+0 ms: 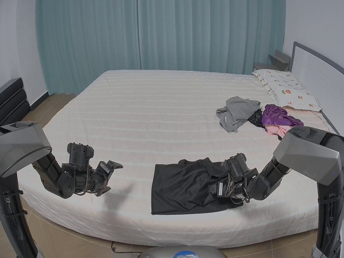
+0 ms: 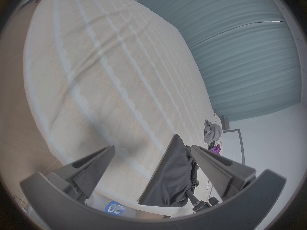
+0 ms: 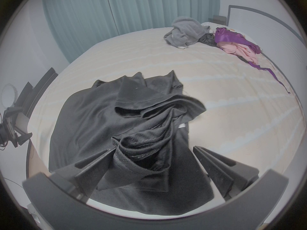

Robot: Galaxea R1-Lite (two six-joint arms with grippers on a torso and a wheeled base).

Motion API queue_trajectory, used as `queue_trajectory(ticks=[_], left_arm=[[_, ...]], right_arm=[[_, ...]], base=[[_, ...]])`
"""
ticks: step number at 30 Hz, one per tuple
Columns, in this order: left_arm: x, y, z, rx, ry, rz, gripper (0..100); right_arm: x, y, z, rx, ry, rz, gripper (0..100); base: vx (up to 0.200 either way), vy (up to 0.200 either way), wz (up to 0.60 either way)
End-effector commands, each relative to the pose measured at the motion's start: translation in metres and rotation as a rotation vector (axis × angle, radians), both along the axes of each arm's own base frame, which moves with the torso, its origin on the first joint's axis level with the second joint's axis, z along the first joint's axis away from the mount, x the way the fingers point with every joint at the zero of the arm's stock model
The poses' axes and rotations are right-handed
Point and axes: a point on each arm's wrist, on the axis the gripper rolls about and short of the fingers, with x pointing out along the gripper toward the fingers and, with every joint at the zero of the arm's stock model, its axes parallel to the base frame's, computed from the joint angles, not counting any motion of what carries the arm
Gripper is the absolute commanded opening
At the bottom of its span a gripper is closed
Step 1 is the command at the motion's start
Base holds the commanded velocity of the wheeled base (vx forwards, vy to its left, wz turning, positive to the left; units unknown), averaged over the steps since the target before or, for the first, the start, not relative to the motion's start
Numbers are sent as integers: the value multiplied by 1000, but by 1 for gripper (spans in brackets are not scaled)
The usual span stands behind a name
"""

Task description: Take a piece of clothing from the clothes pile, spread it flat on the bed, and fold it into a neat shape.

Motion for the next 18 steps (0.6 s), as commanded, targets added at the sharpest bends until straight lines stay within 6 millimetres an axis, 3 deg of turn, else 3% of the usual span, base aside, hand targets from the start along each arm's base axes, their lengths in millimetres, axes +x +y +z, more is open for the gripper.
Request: queue_trajectory(ticks=[1, 5, 11, 18], left_arm=[[0, 0, -1, 0, 3, 1, 100], [0, 0, -1, 0, 3, 1, 100], [0, 0, -1, 0, 3, 1, 100], [0, 0, -1, 0, 3, 1, 100]], right_arm=[[-1, -20, 16, -11, -10, -45, 100], [-10, -45, 20, -35, 26, -69, 100], [-44, -72, 18, -5, 100, -68, 100], [-41, -85, 29, 131, 3, -62, 100]], base=[[0, 0, 0], [0, 0, 0], [0, 0, 0], [0, 0, 0]])
